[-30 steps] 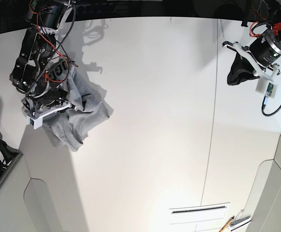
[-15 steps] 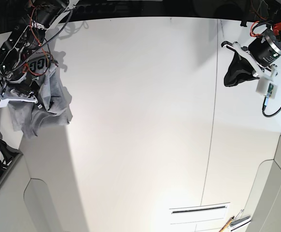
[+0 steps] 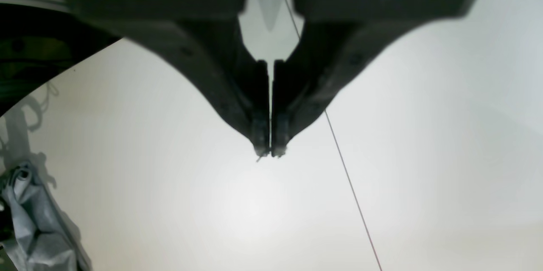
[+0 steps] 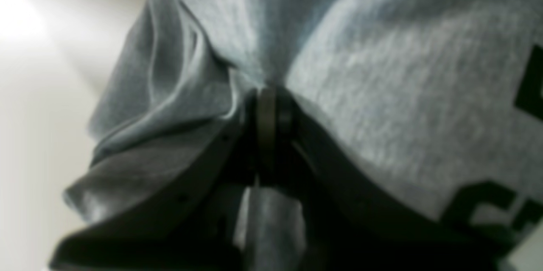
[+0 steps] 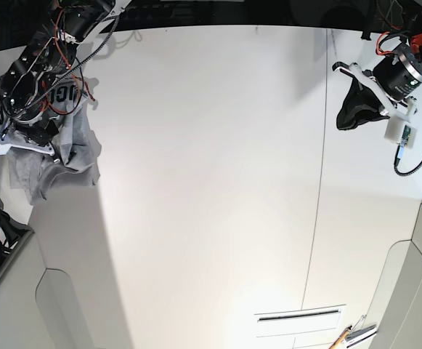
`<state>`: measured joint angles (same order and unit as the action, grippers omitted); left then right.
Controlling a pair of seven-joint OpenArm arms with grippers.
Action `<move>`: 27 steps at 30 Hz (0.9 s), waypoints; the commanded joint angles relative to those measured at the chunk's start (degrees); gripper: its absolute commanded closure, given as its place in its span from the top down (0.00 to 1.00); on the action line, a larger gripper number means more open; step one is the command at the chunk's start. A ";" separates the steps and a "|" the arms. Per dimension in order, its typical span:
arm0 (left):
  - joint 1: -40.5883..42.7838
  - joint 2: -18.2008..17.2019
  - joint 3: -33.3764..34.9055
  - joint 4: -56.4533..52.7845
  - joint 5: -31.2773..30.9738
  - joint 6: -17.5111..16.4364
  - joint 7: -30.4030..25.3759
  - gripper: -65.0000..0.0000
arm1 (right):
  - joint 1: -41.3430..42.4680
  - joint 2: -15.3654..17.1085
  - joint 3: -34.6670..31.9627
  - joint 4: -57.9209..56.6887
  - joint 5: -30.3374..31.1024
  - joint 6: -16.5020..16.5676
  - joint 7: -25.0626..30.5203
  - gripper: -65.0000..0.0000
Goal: Fold the T-shirt properly
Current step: 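Drag the folded shirt bundle with the right gripper toward the table corner, then open the right gripper and lift it off the shirt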
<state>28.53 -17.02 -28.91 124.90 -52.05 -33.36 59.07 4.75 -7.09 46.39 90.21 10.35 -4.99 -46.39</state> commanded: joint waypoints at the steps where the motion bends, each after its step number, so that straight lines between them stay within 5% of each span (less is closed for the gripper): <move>1: -0.07 -0.59 -0.31 0.98 -0.90 0.11 -1.22 0.02 | 0.48 0.42 0.35 2.34 -1.14 -0.79 -0.24 0.00; 11: -0.09 -0.59 -0.31 0.98 -0.87 -0.33 -1.25 0.02 | 0.59 0.42 -6.19 18.62 -1.14 0.74 0.07 0.00; 16: -0.07 -0.61 -0.33 0.98 -0.90 -0.55 -1.42 0.02 | -0.48 0.46 -10.29 28.02 -0.39 8.83 -3.72 0.00; 21: 0.22 -0.63 -0.33 0.98 -1.05 -2.03 -1.36 0.02 | -10.12 1.60 -16.85 38.36 8.81 19.34 -5.97 0.00; 27: 0.55 -0.63 -0.50 0.98 -4.52 -3.80 2.69 0.02 | -24.52 9.27 -23.67 44.79 14.56 27.56 -10.14 0.00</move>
<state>28.88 -17.12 -28.95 124.90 -55.42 -36.51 62.72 -19.81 1.87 22.61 134.02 24.45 22.65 -57.32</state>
